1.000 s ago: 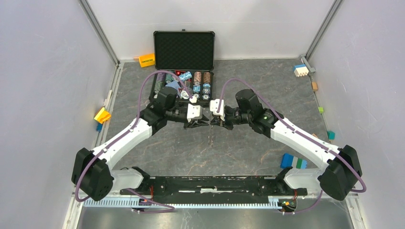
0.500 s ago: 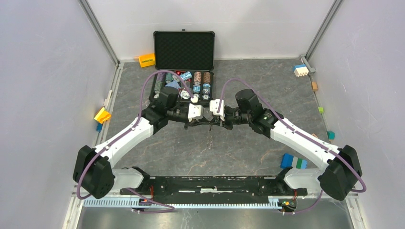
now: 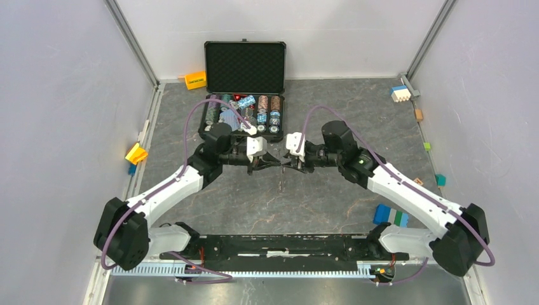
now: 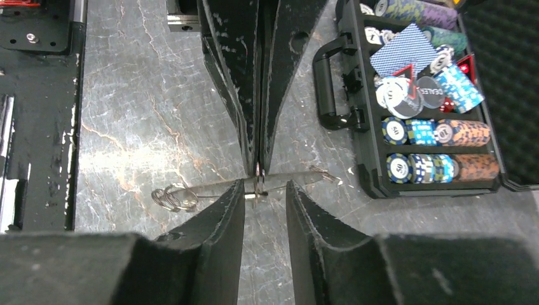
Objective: Put the keys on the keyring
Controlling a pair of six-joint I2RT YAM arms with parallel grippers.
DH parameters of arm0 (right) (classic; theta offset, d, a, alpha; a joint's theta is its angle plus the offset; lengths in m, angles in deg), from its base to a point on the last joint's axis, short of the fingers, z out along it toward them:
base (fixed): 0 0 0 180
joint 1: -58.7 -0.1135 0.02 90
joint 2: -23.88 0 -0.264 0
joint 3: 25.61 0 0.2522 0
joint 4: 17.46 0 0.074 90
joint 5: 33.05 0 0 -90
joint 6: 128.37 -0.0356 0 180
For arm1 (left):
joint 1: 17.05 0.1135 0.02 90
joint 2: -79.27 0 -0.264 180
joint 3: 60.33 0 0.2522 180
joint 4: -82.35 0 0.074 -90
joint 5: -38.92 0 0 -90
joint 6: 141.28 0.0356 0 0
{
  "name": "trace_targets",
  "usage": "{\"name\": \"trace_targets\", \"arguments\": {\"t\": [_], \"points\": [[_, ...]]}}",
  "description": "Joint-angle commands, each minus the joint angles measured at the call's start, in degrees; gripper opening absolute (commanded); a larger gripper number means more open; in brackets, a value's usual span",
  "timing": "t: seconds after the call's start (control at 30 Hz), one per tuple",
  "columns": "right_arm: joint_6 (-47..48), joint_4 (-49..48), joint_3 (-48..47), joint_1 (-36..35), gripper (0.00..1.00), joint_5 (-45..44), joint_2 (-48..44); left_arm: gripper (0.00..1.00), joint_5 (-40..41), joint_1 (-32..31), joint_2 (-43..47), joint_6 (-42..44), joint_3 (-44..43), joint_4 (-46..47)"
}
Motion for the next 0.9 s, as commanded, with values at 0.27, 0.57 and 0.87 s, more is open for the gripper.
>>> {"name": "trace_targets", "arguments": {"t": [0.27,0.57,0.87], "points": [[-2.3,-8.3,6.1,5.2,0.37,7.5,-9.5,0.02,-0.3,0.4,2.7,-32.4,13.2,46.8],[-2.1,-7.9,3.8,5.3,0.32,16.2,-5.9,0.02,-0.6,0.4,2.3,-34.0,17.1,53.5],[-1.6,-7.1,4.0,5.3,0.17,17.0,-4.4,0.02,-0.5,0.3,2.2,-32.1,17.3,52.6]]}}
